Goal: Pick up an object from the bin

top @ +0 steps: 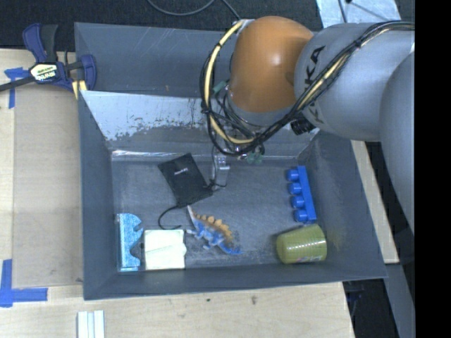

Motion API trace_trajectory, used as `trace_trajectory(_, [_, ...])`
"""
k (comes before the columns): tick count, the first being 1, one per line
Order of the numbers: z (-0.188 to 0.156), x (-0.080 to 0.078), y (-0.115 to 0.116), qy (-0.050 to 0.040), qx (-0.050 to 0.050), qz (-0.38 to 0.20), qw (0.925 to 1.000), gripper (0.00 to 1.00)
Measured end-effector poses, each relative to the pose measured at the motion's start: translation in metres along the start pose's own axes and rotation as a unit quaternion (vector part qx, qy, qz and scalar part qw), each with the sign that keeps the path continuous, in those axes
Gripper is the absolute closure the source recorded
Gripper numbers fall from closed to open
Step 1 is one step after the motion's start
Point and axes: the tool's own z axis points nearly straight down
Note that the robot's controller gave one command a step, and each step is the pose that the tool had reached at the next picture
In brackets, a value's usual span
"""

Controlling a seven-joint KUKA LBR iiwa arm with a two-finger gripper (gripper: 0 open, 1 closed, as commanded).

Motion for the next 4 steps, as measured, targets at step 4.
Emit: trace_trajectory(4, [0.1, 0.047, 0.025, -0.0048, -0.001, 0.043, 0.9991, 0.0])
